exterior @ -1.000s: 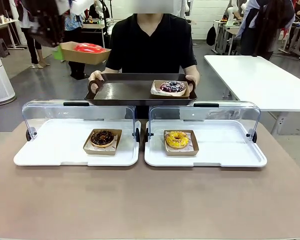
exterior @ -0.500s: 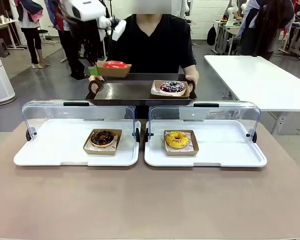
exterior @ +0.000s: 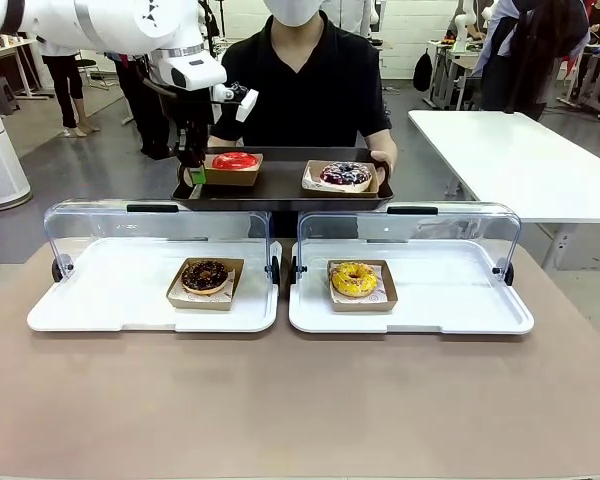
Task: Provide the desired donut to the person.
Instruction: Place the picked Paper togo box onto the Handle tray extended by the person.
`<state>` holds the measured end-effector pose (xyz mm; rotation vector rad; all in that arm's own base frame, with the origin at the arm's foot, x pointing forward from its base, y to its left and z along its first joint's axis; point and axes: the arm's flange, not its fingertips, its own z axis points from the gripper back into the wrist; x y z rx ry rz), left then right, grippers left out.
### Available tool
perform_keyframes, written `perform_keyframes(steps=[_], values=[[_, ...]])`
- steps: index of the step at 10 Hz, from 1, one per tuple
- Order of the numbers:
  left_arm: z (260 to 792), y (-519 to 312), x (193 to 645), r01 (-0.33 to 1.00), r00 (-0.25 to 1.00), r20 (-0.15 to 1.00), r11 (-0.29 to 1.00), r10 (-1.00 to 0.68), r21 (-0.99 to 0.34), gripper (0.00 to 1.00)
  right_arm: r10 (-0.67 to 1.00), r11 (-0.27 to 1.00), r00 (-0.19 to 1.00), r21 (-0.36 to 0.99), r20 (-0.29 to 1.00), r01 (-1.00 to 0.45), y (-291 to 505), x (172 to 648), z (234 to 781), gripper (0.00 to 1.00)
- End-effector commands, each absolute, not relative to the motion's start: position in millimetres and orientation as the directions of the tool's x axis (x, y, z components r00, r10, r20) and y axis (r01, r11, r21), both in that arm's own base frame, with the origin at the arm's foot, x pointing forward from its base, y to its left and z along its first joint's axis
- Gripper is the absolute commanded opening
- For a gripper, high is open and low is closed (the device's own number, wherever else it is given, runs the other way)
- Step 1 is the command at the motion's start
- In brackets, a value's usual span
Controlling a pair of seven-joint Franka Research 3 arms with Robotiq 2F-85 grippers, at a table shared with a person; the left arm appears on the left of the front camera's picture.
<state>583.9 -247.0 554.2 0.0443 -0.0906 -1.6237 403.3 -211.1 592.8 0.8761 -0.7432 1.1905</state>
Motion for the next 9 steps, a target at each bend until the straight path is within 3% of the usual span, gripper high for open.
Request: perform_keyframes(steps=[1,2,3,4,6,7,8,9], values=[[561.8,-247.3,588.8,0.994,-0.081,0.062,-0.077,-0.995,0.075,0.37,0.452,0.134,0.224,0.183,0.863,-0.974,-210.1,401.8,592.3,1.0],[561.7,-247.4,588.2,0.993,-0.089,0.063,-0.084,-0.994,0.08,0.6,0.452,0.134,0.224,0.183,0.863,-0.974,-210.1,401.8,592.3,1.0],[561.9,-247.0,586.7,0.993,-0.089,0.063,-0.083,-0.994,0.08,0.95,0.452,0.134,0.224,0.183,0.863,-0.974,-210.1,401.8,592.3,1.0],[561.6,-246.7,586.8,0.993,-0.09,0.062,-0.085,-0.994,0.078,1.0,0.452,0.134,0.224,0.183,0.863,-0.974,-210.1,401.8,592.3,1.0],[560.8,-245.5,587.1,0.995,-0.084,0.053,-0.081,-0.995,0.065,1.0,0.452,0.134,0.224,0.183,0.863,-0.974,-210.1,401.8,592.3,1.0],[560.9,-244.9,585.7,0.995,-0.079,0.055,-0.075,-0.995,0.064,0.92,0.452,0.134,0.224,0.183,0.863,-0.974,-210.1,401.8,592.3,1.0],[561.5,-244.4,584.0,0.995,-0.077,0.058,-0.073,-0.995,0.063,1.0,0.452,0.134,0.224,0.183,0.863,-0.974,-210.1,401.8,592.3,1.0],[562.0,-244.4,585.0,0.995,-0.081,0.057,-0.078,-0.995,0.059,1.0,0.452,0.134,0.224,0.183,0.863,-0.974,-210.1,401.8,592.3,1.0]])
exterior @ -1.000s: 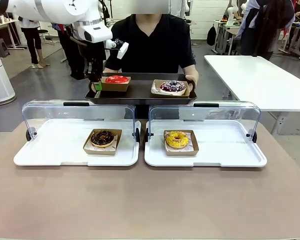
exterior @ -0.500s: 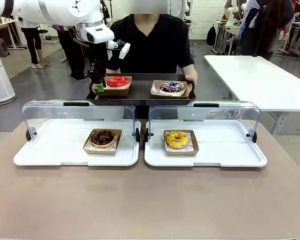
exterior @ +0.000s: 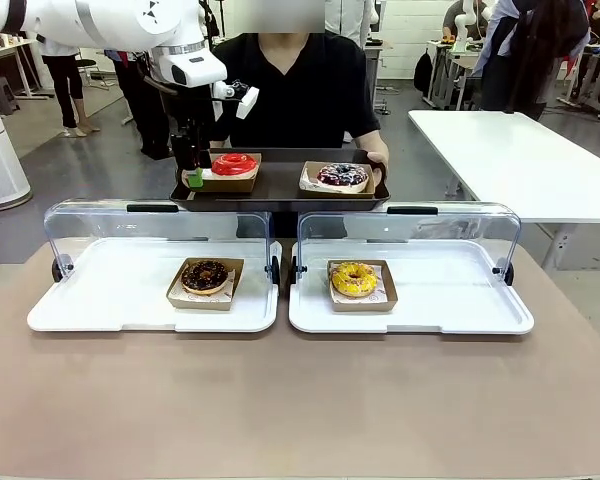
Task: Provide the desired donut to the person.
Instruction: Place the picked Paper togo box onto the Handle tray extended by the person.
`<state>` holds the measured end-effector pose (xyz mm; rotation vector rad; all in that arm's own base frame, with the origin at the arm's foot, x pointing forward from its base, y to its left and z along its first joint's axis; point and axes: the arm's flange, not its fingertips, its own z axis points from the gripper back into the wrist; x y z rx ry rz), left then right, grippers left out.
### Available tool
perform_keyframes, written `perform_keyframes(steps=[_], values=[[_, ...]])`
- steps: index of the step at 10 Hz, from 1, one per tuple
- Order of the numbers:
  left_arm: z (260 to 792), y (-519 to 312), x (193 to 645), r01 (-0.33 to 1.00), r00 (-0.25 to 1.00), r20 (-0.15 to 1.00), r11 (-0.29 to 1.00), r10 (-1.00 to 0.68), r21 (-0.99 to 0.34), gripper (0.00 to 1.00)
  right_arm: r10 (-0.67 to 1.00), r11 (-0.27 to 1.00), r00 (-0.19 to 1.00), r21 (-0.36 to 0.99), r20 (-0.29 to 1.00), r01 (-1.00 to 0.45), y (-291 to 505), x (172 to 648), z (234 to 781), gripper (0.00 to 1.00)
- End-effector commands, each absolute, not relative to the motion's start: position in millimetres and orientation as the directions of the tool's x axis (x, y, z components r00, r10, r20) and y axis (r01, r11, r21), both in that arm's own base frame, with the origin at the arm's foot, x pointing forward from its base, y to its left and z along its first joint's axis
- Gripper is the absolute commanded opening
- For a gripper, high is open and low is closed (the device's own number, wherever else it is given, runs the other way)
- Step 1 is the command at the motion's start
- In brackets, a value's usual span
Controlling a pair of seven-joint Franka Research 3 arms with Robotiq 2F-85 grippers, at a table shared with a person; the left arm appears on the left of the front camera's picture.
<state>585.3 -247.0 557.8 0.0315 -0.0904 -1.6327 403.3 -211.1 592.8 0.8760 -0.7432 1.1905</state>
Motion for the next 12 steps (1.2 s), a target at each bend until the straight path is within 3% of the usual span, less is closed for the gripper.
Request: perform_keyframes(steps=[1,6,9,12], values=[[561,-244,585,0.995,-0.082,0.054,-0.079,-0.995,0.056,1.0,0.452,0.134,0.224,0.183,0.863,-0.974,-210,402,592,1.0],[561,-237,573,0.997,-0.066,0.03,-0.065,-0.997,0.044,1.0,0.452,0.134,0.224,0.183,0.863,-0.974,-210,402,592,1.0],[566,-156,506,0.987,-0.145,-0.009,-0.145,-0.989,0.071,1.0,0.452,0.134,0.224,0.183,0.863,-0.974,-210,402,592,1.0],[557,-43,434,0.982,-0.161,0.085,-0.151,-0.983,0.118,1.0,0.452,0.134,0.224,0.183,0.863,-0.974,-210,402,592,1.0]])
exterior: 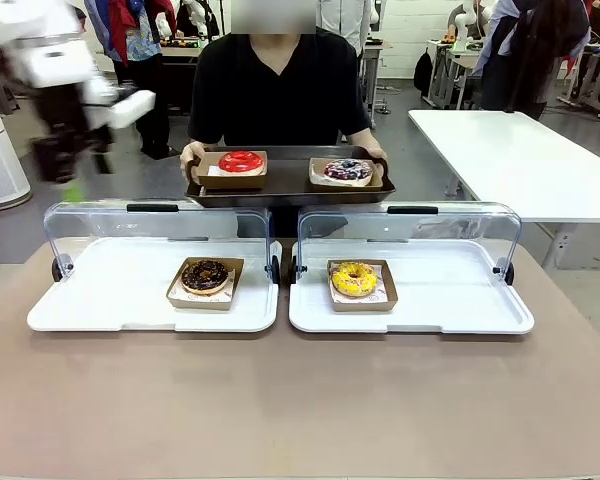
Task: Provide the desired donut to the person.
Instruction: Place the picked Paper togo box onto the Handle tray extended by the person.
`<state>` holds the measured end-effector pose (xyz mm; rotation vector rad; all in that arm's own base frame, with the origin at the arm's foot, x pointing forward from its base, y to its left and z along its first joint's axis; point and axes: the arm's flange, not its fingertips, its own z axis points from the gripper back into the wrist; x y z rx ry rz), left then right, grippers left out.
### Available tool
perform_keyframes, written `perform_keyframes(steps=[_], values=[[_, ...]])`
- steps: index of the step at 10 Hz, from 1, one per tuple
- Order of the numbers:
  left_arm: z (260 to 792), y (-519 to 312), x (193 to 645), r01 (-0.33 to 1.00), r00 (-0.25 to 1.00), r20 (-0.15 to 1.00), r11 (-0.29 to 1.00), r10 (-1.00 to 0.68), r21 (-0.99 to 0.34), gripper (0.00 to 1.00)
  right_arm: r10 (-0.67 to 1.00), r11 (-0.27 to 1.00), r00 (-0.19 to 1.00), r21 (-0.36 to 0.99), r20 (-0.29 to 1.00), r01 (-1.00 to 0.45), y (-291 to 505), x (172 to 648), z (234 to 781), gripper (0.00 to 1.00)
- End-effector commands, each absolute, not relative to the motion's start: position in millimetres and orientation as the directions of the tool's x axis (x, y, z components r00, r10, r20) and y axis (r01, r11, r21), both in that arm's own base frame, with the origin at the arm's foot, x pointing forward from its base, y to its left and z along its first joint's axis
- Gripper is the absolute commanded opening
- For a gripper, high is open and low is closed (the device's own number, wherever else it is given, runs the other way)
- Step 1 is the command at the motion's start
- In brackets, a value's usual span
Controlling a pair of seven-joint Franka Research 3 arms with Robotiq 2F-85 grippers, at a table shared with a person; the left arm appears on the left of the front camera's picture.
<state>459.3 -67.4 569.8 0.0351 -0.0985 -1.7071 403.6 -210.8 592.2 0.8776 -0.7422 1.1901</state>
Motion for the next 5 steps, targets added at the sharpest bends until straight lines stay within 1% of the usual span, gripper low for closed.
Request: perform_keyframes(steps=[1,3,5], values=[[554,-22,420,0.984,-0.154,0.109,-0.143,-0.982,0.103,1.0,0.452,0.134,0.224,0.183,0.863,-0.974,-210,402,592,1.0],[552,4,408,0.986,-0.136,0.127,-0.122,-0.983,0.115,1.0,0.452,0.134,0.224,0.183,0.863,-0.974,-210,402,592,1.0],[554,15,412,0.987,-0.131,0.127,-0.118,-0.983,0.111,1.0,0.452,0.134,0.224,0.183,0.863,-0.974,-210,402,592,1.0]])
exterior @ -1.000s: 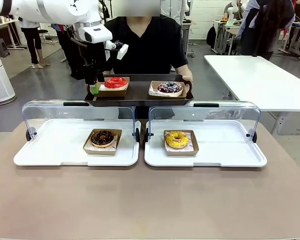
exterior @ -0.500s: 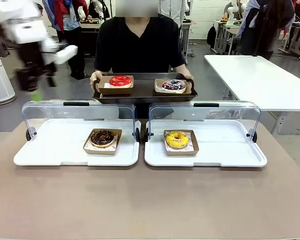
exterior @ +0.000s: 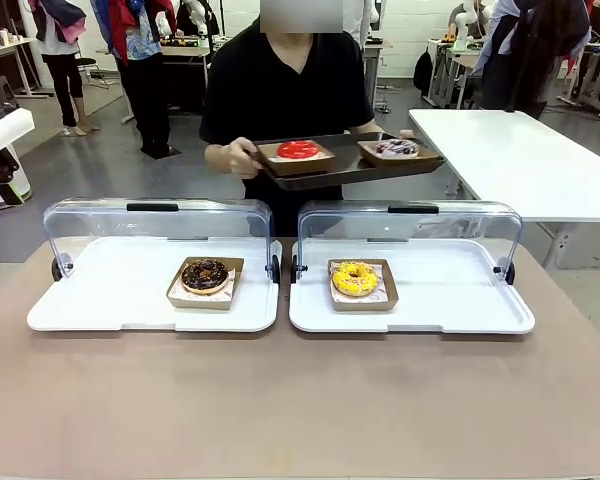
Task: Provide the desired donut to the person.
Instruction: Place the picked Paper togo box onto the Handle tray extended by the person.
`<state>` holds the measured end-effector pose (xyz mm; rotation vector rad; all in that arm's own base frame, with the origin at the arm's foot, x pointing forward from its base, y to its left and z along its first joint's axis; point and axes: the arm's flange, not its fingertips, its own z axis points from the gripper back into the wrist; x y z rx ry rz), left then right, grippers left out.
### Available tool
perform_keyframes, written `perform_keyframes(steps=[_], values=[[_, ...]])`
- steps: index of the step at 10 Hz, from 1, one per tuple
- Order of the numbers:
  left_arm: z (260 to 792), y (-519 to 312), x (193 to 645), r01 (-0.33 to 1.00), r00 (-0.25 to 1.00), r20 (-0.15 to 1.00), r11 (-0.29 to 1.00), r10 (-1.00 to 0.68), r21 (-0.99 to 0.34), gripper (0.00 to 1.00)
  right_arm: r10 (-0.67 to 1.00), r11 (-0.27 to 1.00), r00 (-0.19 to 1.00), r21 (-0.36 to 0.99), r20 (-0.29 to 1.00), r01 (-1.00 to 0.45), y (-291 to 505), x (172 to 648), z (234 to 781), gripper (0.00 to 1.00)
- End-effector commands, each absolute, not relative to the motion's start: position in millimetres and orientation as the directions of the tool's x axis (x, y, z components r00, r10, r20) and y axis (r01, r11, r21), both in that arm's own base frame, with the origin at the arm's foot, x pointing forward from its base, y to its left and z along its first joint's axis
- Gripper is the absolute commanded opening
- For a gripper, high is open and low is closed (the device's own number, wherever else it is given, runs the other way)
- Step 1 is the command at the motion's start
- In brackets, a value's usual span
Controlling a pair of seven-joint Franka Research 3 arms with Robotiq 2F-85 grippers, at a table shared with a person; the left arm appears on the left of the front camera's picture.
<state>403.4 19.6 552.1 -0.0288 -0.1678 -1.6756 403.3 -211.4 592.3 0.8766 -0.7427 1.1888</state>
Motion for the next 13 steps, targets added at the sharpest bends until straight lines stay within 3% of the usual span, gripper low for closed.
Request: perform_keyframes(steps=[1,8,10,13], values=[[552,18,402,0.99,-0.115,0.116,-0.105,-0.987,0.092,1.0,0.452,0.134,0.224,0.183,0.863,-0.974,-210,402,592,1.0],[552,18,403,0.99,-0.116,0.118,-0.105,-0.986,0.093,1.0,0.452,0.134,0.224,0.183,0.863,-0.974,-210,402,592,1.0],[558,64,437,0.997,0.024,0.453,0.057,-0.891,0.06,1.0,0.452,0.134,0.224,0.183,0.863,-0.974,-210,402,592,1.0],[556,120,456,0.998,0.054,0.773,0.055,-0.632,-0.025,1.0,0.452,0.134,0.224,0.183,0.863,-0.974,-210,402,592,1.0]])
